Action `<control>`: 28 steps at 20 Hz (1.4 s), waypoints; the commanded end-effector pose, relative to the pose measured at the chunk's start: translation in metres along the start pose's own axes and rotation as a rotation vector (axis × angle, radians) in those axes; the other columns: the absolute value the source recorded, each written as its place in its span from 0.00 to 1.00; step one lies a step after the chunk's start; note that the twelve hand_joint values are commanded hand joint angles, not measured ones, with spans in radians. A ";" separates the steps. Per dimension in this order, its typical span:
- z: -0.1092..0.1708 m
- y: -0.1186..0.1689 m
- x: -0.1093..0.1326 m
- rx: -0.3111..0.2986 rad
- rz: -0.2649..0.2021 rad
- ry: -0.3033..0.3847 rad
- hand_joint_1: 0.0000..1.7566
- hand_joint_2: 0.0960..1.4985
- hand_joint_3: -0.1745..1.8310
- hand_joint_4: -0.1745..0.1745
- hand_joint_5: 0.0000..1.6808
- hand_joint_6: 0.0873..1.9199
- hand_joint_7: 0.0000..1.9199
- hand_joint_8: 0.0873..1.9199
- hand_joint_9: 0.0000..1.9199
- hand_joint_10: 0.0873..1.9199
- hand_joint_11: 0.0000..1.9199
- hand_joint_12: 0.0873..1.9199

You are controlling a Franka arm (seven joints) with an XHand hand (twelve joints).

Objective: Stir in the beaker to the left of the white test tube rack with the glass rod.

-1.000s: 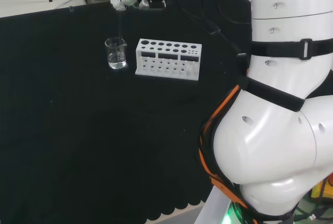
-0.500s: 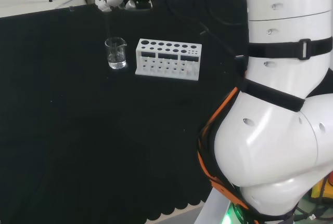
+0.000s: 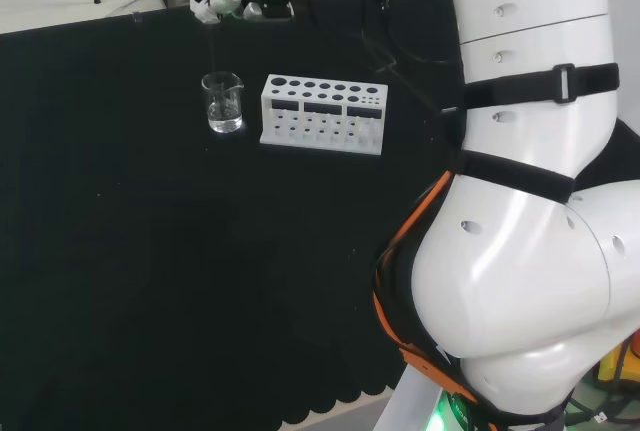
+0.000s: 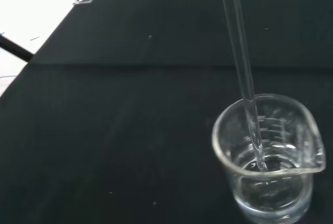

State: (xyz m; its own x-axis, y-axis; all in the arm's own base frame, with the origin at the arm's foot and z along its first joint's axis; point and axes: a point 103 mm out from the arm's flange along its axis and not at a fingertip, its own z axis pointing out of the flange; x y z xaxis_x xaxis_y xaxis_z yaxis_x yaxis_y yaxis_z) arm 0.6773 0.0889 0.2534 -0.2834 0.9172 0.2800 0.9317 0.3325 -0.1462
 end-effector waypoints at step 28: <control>-0.012 0.003 -0.009 -0.022 0.023 -0.008 0.74 0.73 0.00 0.00 0.77 0.04 0.60 0.54 0.90 0.38 0.91 0.33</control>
State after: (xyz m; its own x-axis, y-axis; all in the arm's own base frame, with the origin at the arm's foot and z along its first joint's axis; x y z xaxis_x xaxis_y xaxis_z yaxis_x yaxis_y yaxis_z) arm 0.6765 0.0888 0.2695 -0.2754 0.9247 0.2629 0.9402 0.3161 -0.1267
